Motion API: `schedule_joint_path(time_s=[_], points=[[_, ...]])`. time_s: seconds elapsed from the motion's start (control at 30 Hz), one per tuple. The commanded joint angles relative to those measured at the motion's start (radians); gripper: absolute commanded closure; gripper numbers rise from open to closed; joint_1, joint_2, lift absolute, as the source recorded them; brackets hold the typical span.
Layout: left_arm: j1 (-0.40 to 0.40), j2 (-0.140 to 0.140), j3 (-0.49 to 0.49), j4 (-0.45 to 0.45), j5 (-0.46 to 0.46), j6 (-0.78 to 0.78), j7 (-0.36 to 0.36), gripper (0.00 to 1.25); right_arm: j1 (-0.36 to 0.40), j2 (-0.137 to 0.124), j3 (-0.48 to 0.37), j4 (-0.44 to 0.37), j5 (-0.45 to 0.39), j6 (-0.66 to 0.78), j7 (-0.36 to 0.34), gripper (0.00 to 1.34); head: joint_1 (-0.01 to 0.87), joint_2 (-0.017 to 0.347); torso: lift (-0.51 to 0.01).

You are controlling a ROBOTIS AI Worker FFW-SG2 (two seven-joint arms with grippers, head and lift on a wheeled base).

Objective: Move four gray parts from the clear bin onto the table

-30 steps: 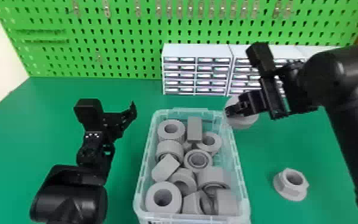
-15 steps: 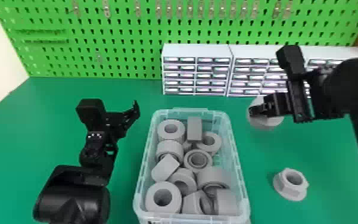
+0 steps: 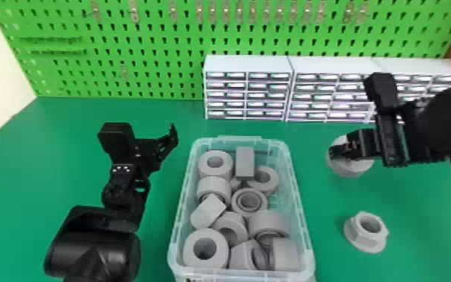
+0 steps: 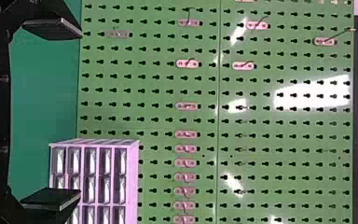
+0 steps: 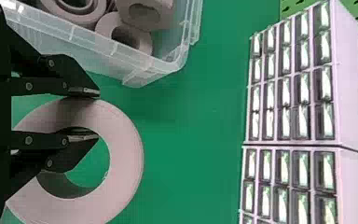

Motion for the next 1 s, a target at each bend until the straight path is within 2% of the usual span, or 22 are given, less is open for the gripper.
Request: schedule_joint_path(time_s=[0.0,0.5,0.63,0.97], points=[[0.0,0.0,-0.005,0.004,0.001,-0.002,0.0,0.09,0.003,0.002,0.002,0.033,0.003,0.001,0.0,0.92,0.693,0.072,-0.052],[-0.004,0.0,-0.013,0.008,0.006,-0.008,0.0,0.09,0.021,0.002,0.028,0.165,-0.028,0.001,0.0,0.92,0.693,0.072,-0.052],[-0.005,0.0,-0.014,0.011,0.007,-0.009,0.0,0.09,0.032,-0.003,0.025,0.183,-0.069,-0.015,0.0,0.92,0.693,0.072,-0.052],[-0.011,-0.003,-0.019,0.016,0.009,-0.012,0.0,0.1,0.033,-0.008,0.048,0.217,-0.083,-0.018,0.0,0.92,0.693,0.072,-0.052]])
